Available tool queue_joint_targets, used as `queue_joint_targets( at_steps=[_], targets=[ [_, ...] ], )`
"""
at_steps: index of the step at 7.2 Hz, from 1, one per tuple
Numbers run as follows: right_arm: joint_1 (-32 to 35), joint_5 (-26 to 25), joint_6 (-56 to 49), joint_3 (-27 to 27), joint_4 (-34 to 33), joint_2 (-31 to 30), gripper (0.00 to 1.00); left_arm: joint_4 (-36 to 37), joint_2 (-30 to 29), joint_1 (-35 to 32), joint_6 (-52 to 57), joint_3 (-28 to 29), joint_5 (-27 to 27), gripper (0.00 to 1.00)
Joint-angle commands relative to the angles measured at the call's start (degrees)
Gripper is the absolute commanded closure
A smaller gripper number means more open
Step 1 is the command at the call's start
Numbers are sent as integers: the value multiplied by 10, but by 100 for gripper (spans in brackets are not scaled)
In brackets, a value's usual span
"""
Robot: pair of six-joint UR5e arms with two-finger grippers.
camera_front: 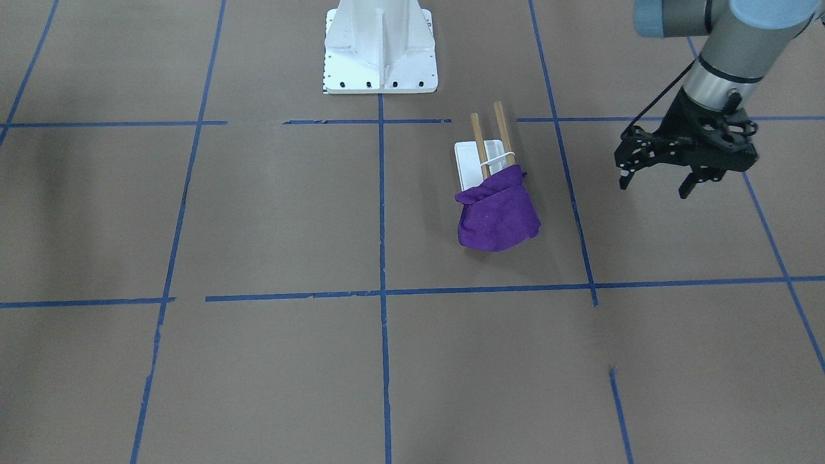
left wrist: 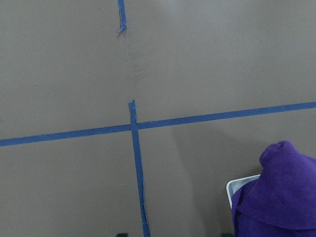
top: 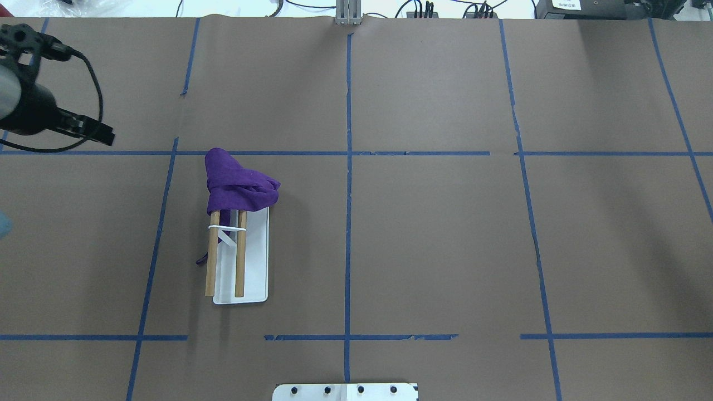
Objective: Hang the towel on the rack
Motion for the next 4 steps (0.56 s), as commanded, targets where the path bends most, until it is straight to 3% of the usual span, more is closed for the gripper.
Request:
queue_joint_targets(
  at_steps=[1,2,3,4],
  targets=[
    [68,76,19,-43,2,-23,0,75,19,-159,237,34,-42,0],
    [76,85,24,-43,3,-40,0,83,19,-234,312,114,-96,0],
    [76,81,28,-44,4,-41,0,86,38,-273,418,160,-101,0],
    [75,77,42,-44,4,-39,0,92,56,-315,442,176,-102,0]
  ],
)
